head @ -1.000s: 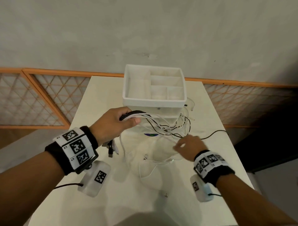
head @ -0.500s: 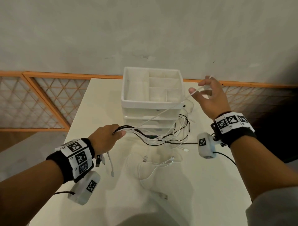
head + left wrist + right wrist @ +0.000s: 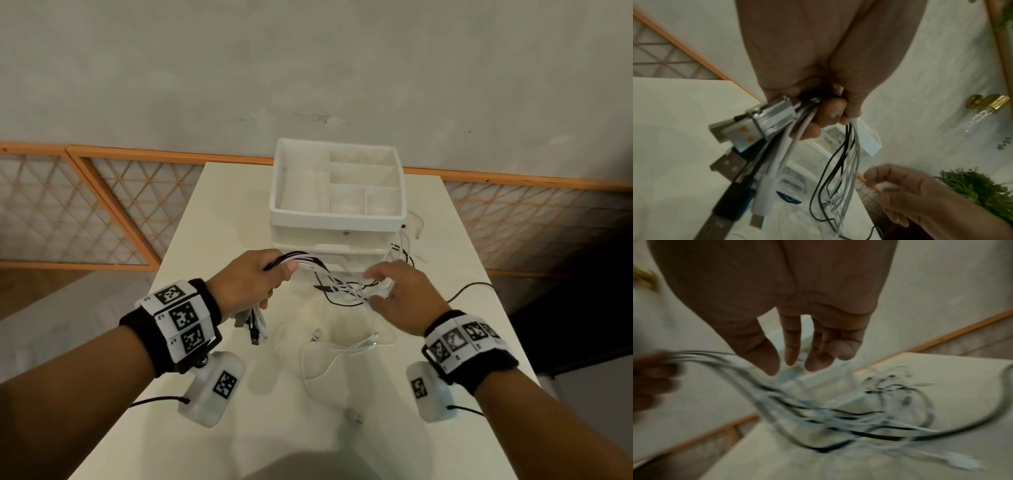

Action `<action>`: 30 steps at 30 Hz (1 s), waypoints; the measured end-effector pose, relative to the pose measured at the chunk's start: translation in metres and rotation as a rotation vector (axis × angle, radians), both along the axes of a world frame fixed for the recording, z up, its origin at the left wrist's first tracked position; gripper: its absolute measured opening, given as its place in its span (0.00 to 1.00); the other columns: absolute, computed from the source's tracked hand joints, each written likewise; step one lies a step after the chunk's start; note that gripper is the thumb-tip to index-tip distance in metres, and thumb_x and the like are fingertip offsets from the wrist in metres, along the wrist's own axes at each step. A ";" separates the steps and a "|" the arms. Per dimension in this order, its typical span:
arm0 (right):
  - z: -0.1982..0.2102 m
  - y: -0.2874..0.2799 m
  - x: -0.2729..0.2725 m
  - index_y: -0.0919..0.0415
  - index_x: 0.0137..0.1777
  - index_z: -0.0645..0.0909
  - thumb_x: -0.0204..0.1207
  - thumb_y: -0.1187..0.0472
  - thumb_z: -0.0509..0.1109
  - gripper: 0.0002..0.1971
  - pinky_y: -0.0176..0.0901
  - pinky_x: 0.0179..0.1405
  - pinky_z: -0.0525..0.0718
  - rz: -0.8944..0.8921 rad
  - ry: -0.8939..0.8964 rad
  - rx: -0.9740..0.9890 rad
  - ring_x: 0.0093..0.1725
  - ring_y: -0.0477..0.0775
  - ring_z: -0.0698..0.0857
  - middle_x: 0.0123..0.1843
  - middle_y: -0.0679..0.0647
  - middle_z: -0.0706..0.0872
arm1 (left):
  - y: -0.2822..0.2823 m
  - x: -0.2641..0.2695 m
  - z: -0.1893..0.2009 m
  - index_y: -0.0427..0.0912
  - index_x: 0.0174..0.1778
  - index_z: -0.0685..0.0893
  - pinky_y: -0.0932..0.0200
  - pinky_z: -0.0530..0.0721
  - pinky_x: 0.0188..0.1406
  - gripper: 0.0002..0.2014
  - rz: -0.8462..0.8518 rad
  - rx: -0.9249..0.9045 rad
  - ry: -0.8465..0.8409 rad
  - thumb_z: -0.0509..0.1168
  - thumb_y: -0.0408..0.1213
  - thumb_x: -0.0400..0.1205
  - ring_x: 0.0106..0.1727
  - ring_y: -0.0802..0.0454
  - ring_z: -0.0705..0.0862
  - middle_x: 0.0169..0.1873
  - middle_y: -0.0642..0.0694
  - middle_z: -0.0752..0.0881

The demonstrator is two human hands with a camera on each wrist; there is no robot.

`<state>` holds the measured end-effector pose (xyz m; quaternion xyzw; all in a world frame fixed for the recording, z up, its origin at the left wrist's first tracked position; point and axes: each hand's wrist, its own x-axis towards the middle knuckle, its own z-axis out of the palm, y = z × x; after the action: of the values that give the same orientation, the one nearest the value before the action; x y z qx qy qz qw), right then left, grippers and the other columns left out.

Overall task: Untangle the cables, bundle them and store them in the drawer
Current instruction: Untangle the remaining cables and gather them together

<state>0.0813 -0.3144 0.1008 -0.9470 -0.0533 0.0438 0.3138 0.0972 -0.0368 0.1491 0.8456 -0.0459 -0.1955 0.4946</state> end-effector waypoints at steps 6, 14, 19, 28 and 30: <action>0.024 0.059 -0.006 0.49 0.42 0.83 0.73 0.48 0.76 0.07 0.46 0.43 0.81 -0.013 -0.305 0.006 0.39 0.46 0.81 0.38 0.43 0.82 | -0.022 -0.004 0.014 0.38 0.40 0.79 0.58 0.75 0.28 0.16 -0.040 -0.140 0.048 0.61 0.45 0.88 0.23 0.54 0.69 0.24 0.51 0.71; 0.032 0.029 0.000 0.55 0.32 0.86 0.70 0.55 0.82 0.11 0.34 0.40 0.78 -0.143 -0.239 0.142 0.30 0.39 0.81 0.29 0.43 0.86 | -0.006 -0.010 0.004 0.39 0.42 0.77 0.55 0.83 0.37 0.15 -0.045 -0.172 0.085 0.59 0.46 0.89 0.29 0.47 0.80 0.31 0.42 0.81; 0.039 0.040 -0.007 0.39 0.75 0.73 0.69 0.55 0.81 0.35 0.35 0.36 0.78 -0.042 -0.231 0.235 0.30 0.41 0.73 0.34 0.43 0.76 | -0.009 -0.012 0.009 0.39 0.43 0.79 0.63 0.78 0.26 0.14 -0.116 -0.043 -0.006 0.59 0.45 0.89 0.25 0.55 0.73 0.28 0.49 0.75; 0.016 0.019 0.005 0.44 0.31 0.80 0.76 0.48 0.72 0.12 0.44 0.47 0.84 0.057 0.306 -0.313 0.44 0.54 0.86 0.35 0.43 0.83 | -0.002 -0.023 0.022 0.58 0.43 0.88 0.52 0.82 0.29 0.22 -0.296 0.142 -0.098 0.54 0.65 0.83 0.23 0.58 0.73 0.29 0.55 0.75; 0.011 0.001 0.008 0.48 0.40 0.85 0.76 0.53 0.70 0.05 0.47 0.44 0.84 -0.199 0.074 -0.332 0.41 0.59 0.84 0.39 0.50 0.88 | 0.004 -0.023 0.012 0.56 0.53 0.87 0.56 0.83 0.39 0.18 -0.404 0.332 -0.082 0.52 0.56 0.88 0.31 0.59 0.81 0.36 0.54 0.83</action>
<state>0.0890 -0.3131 0.1116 -0.9841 0.0601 0.0558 0.1578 0.0743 -0.0327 0.1615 0.8960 -0.2009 -0.2607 0.2980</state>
